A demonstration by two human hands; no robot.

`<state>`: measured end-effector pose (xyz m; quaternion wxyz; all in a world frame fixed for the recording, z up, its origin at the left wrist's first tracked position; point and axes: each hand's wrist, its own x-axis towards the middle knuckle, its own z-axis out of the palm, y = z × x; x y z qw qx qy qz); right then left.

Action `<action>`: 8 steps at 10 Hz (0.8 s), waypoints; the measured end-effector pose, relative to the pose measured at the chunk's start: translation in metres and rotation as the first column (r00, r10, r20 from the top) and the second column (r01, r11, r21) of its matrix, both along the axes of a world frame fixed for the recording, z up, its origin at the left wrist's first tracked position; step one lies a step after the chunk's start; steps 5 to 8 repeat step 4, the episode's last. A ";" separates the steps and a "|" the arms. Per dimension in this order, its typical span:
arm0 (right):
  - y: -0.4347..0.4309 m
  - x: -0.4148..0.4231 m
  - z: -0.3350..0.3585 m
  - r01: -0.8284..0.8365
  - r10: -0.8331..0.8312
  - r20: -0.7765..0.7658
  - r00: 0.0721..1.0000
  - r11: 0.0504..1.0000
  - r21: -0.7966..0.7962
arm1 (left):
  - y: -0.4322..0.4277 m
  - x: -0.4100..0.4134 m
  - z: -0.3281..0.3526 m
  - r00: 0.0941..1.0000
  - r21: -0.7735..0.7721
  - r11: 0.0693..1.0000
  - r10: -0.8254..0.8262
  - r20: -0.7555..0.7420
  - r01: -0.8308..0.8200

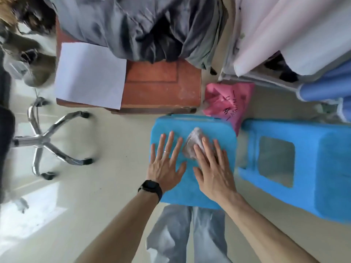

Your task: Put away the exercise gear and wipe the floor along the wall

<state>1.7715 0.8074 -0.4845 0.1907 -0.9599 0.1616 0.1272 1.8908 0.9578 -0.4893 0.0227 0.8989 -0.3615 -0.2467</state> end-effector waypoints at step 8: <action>-0.032 0.027 0.104 0.064 -0.003 -0.199 0.980 0.952 0.298 | 0.002 0.000 -0.004 0.999 0.061 0.998 -0.002 -0.036 0.004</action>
